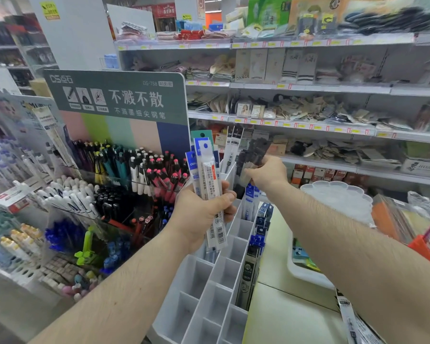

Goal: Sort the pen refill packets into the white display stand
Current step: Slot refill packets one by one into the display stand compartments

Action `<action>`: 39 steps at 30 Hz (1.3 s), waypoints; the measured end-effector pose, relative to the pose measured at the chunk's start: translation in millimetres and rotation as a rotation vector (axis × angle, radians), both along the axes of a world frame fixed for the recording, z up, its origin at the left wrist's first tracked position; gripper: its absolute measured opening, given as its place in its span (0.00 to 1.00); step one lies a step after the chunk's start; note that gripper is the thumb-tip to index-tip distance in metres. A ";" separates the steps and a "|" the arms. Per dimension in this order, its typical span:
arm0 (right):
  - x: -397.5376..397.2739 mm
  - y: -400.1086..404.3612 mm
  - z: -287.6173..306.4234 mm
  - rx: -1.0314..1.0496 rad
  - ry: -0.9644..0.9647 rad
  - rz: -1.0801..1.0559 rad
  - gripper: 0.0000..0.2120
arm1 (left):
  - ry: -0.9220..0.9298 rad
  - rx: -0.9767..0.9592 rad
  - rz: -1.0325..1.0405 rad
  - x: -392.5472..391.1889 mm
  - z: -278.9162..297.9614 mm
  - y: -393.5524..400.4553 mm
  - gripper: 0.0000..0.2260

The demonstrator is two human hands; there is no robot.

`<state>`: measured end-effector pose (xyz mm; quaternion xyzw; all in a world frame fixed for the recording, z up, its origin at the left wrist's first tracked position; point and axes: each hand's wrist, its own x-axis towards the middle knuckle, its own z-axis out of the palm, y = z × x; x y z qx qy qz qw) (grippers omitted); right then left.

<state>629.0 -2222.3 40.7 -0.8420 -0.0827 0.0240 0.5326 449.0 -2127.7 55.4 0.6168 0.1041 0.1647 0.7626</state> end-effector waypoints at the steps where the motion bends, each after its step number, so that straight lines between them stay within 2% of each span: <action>1: -0.7 1.6 -1.3 -0.092 0.000 0.051 0.05 | 0.001 0.005 -0.001 0.0 -0.2 0.2 0.08; 4: -1.1 7.7 -8.3 -0.395 -0.054 0.143 0.08 | -0.003 0.014 -0.008 0.1 -0.3 0.2 0.08; 7: -0.4 12.1 -8.0 -0.524 -0.045 0.160 0.11 | -0.004 0.023 -0.015 0.2 -0.6 -0.2 0.08; 9: 0.4 13.3 -2.8 -0.525 -0.043 0.154 0.11 | -0.002 0.025 -0.018 -0.1 -0.7 0.0 0.08; 14: 3.3 13.3 4.4 -0.298 -0.101 0.144 0.08 | -0.007 0.033 -0.032 -1.0 0.2 -0.1 0.08; 17: 3.2 14.9 0.2 -0.358 -0.195 0.183 0.09 | -0.002 0.033 -0.027 -0.6 -0.1 -0.2 0.08; 22: 8.7 7.6 1.7 -0.504 -0.228 0.186 0.10 | 0.002 0.033 -0.029 -1.8 0.5 -1.0 0.08; 24: 5.3 -0.8 -3.5 -0.552 -0.481 0.039 0.19 | 0.002 0.033 -0.035 -1.9 0.8 -1.3 0.08; 26: -0.1 -5.3 -6.8 -0.563 -0.711 0.033 0.34 | 0.000 0.034 -0.038 -1.5 1.2 -1.5 0.08; 28: -4.0 -5.5 -4.5 -0.668 -0.733 0.184 0.45 | -0.002 0.044 -0.036 -1.7 1.7 -1.2 0.08; 29: -4.7 -4.3 -3.9 -0.746 -0.706 0.263 0.47 | -0.002 0.050 -0.034 -1.9 1.6 -1.1 0.08; 32: -3.2 -2.2 -7.5 -0.900 -0.626 0.366 0.46 | 0.001 0.047 -0.042 -3.6 2.5 -2.0 0.08; 37: -15.6 -10.6 10.1 -0.746 -0.503 0.344 0.42 | 0.001 0.018 -0.069 -5.6 5.9 -1.7 0.08; 39: -33.8 -15.1 23.5 -0.430 -0.500 0.217 0.32 | 0.007 0.010 -0.106 -6.9 6.3 -2.3 0.07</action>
